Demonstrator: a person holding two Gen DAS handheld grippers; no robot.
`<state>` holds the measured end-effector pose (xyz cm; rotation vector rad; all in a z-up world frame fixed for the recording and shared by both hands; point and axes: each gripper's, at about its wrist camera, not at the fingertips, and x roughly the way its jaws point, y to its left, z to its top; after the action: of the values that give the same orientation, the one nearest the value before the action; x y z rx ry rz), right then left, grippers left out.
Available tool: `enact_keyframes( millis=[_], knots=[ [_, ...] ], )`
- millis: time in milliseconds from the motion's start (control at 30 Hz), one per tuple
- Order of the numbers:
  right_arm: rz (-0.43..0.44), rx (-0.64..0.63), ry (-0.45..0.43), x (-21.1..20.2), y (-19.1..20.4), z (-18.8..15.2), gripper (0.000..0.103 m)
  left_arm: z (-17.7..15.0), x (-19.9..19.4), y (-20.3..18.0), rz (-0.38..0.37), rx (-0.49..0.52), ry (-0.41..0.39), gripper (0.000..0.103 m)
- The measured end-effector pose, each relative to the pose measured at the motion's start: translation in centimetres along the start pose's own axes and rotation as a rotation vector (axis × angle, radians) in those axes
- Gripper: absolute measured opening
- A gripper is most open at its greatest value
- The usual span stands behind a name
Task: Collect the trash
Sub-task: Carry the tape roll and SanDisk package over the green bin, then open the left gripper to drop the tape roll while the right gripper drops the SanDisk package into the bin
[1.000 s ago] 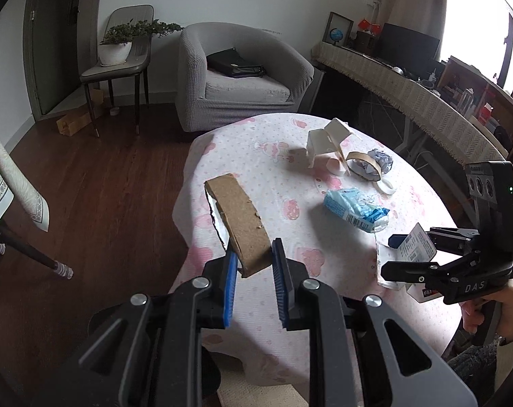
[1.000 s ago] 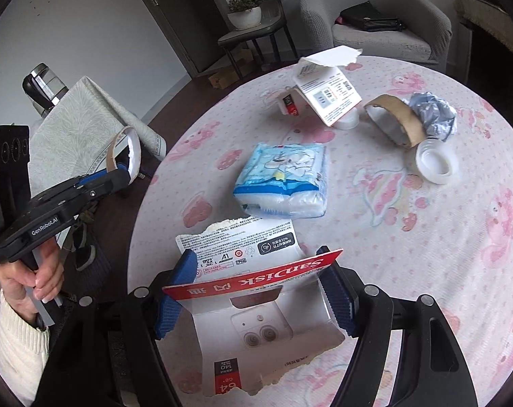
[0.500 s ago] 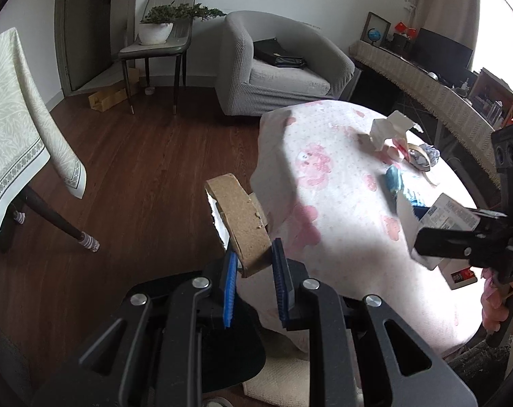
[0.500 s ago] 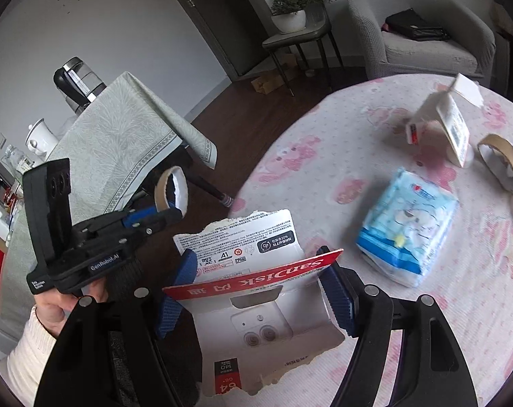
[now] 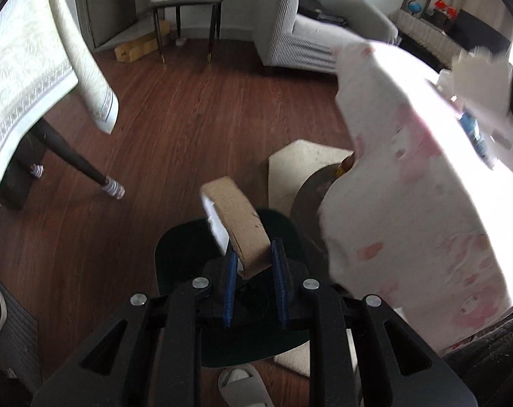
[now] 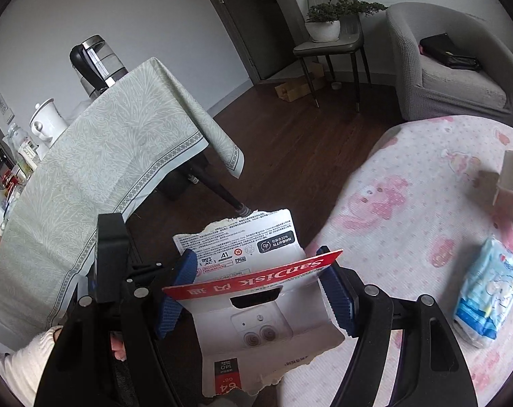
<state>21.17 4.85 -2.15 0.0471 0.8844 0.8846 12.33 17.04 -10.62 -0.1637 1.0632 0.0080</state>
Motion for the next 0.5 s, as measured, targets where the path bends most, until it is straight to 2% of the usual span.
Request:
enact_keyframes(
  millis=[200, 367, 467, 500],
  knots=[
    [0.013, -0.02, 0.018, 2.5, 1.8, 0.8, 0.073, -1.7, 1.9, 0.9, 0.025, 0.017, 0.073, 0.022],
    [0.017, -0.029, 0.036, 4.2, 2.6, 0.9, 0.073, -2.6, 2.3, 1.6, 0.017, 0.032, 0.098, 0.022],
    [0.014, -0.034, 0.043, 5.0, 3.0, 0.9, 0.073, -3.1, 2.3, 2.1, 0.018, 0.033, 0.111, 0.033],
    [0.014, -0.034, 0.047, 5.3, 3.1, 0.8, 0.073, -3.3, 2.2, 2.2, 0.024, 0.037, 0.108, 0.033]
  ],
)
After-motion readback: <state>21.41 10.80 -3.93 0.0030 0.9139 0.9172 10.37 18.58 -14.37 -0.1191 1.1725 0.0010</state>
